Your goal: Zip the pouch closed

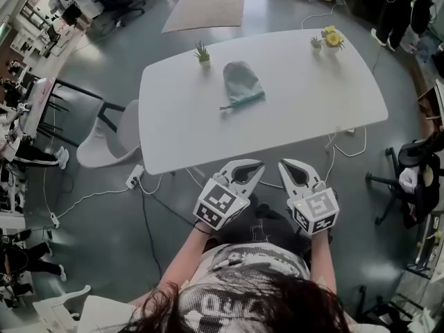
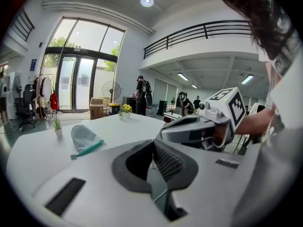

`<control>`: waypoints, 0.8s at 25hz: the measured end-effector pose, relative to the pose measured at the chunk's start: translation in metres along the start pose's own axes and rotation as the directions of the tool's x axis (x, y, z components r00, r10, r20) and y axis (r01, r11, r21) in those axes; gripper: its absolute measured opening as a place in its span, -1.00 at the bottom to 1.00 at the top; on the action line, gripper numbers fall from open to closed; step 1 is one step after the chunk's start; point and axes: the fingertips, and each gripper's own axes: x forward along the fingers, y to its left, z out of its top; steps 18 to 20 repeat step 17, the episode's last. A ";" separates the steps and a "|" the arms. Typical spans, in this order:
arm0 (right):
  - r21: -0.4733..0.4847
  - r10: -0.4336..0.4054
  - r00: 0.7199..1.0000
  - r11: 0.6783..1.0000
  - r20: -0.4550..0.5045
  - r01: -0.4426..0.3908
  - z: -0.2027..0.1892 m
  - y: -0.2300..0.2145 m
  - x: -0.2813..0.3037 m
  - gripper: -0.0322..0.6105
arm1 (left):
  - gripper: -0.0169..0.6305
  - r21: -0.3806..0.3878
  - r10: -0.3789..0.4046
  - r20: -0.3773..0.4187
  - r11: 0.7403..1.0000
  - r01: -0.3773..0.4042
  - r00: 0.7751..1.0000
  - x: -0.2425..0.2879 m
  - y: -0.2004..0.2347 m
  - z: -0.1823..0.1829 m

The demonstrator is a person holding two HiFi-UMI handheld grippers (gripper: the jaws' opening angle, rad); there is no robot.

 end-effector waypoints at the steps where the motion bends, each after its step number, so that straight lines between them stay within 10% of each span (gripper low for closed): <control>1: 0.000 0.001 1.000 1.000 -0.001 -0.001 0.000 0.000 -0.001 -0.91 | -0.91 0.001 -0.003 0.000 1.000 0.003 1.000 0.001 -0.001 0.000; 20: 0.027 0.020 1.000 0.999 -0.014 -0.019 -0.004 0.003 0.007 -0.91 | -0.91 -0.006 -0.027 -0.001 1.000 0.027 1.000 0.000 -0.002 -0.005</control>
